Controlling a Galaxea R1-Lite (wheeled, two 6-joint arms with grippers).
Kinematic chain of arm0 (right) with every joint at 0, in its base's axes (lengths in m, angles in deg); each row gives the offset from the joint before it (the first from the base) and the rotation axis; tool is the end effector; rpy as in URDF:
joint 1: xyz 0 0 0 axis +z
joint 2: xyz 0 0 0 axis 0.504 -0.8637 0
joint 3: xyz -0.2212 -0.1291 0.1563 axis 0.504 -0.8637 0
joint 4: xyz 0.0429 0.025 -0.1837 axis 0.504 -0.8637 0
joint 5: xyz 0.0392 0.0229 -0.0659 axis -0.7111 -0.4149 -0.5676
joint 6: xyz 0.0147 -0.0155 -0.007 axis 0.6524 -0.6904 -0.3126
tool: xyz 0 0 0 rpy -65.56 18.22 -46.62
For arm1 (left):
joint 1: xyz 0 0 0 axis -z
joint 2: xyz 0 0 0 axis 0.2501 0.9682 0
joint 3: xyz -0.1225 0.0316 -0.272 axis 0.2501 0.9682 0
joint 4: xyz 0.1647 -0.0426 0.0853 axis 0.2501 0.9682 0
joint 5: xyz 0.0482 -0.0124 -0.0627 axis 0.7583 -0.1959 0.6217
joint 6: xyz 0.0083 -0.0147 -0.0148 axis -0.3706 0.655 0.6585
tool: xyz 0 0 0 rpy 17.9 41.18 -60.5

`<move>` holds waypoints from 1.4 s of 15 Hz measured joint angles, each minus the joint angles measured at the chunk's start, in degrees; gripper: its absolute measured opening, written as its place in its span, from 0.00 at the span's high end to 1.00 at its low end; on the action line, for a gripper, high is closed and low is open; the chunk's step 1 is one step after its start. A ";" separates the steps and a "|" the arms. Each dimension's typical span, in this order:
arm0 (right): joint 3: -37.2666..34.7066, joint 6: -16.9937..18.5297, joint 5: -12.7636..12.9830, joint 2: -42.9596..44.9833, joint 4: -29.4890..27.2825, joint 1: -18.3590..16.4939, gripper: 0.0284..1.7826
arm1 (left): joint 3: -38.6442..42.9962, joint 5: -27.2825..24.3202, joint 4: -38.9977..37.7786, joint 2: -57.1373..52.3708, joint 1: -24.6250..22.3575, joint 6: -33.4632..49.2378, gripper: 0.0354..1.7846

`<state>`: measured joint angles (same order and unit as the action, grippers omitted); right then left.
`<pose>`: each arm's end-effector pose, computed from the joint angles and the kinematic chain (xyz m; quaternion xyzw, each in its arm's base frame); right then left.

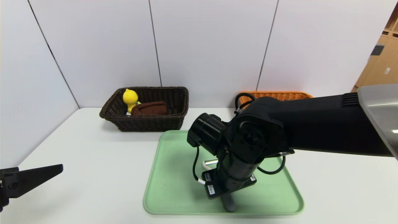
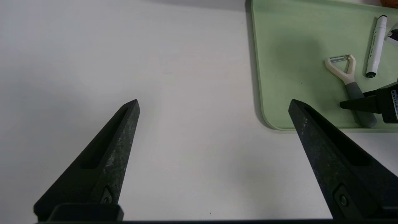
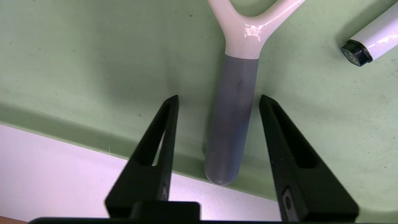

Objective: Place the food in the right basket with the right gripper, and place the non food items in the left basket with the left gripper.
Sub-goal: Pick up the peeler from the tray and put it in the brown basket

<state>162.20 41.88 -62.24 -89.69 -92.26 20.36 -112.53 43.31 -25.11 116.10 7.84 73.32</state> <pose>0.2372 0.2856 0.1501 -0.0900 0.5983 0.1567 0.7806 0.0708 -0.0247 0.2567 -0.1041 0.2624 -0.0521 0.9579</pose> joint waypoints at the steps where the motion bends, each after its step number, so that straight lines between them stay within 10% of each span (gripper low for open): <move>1: -0.02 0.09 0.00 -0.05 0.00 -0.11 0.57 | 0.00 -0.02 -0.06 0.02 0.00 0.00 0.06; 3: -0.09 0.20 -0.09 -0.02 0.06 -0.28 0.86 | 0.24 -0.05 -0.11 0.02 0.00 0.00 0.06; 13: 9.14 3.73 -1.84 5.35 1.94 -2.32 0.86 | 0.66 -0.02 -0.88 0.00 -0.05 0.10 0.06; 17: 11.80 2.46 -4.30 8.05 16.59 -4.19 0.86 | 0.55 -0.07 -0.90 0.04 -0.02 0.02 0.06; 21: 11.96 -9.64 -11.42 5.63 34.65 -7.52 0.86 | 0.44 0.09 -1.10 0.66 0.00 -0.17 0.06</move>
<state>174.16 32.23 -73.66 -84.06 -57.61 12.84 -112.09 43.39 -26.21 116.76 7.84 73.15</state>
